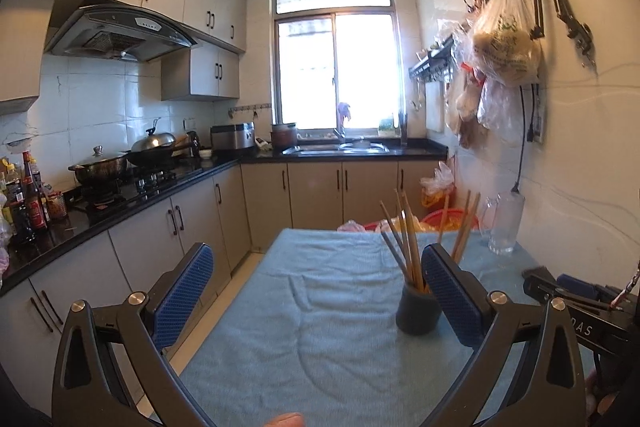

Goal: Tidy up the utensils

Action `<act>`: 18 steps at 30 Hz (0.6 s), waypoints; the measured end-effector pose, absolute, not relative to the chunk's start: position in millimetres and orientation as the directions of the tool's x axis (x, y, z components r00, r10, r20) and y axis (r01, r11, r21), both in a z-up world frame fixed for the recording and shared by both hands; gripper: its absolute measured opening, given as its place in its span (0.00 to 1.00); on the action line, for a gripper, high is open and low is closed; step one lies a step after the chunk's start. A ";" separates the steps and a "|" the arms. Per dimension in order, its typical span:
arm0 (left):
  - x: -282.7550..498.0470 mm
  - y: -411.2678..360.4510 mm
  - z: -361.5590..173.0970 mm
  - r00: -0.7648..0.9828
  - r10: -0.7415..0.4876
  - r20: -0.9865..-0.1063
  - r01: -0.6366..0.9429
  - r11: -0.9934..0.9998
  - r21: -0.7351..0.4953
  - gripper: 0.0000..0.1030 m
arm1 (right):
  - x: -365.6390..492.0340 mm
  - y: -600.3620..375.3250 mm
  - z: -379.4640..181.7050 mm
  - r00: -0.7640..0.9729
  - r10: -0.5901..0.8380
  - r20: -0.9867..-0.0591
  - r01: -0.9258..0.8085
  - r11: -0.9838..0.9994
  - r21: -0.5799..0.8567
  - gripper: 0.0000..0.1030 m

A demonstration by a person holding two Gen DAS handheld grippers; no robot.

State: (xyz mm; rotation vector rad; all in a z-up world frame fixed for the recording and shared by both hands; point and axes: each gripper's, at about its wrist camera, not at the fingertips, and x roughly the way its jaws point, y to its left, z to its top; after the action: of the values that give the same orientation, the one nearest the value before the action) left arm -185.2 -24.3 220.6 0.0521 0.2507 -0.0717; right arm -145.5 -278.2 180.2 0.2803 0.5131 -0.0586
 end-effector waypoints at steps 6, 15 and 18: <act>-186.8 -18.0 206.9 0.941 -0.094 -0.326 0.090 0.996 -0.028 1.00 | -166.1 -263.9 178.8 0.876 -0.030 -0.481 0.139 0.972 0.192 0.68; -183.5 -29.4 175.0 0.905 -0.092 -0.416 0.098 0.995 -0.006 1.00 | -175.7 -253.9 174.9 0.881 -0.097 -0.463 0.167 0.979 0.113 0.70; -179.4 -33.2 164.6 0.888 -0.094 -0.451 0.105 0.995 -0.002 1.00 | -176.1 -250.0 172.2 0.881 -0.122 -0.458 0.176 0.981 0.078 0.73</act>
State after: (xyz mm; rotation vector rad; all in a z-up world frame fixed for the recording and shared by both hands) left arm -179.4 -33.2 164.6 0.0222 0.4673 -0.1034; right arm -176.1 -250.0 172.2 0.1187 0.4687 -0.1555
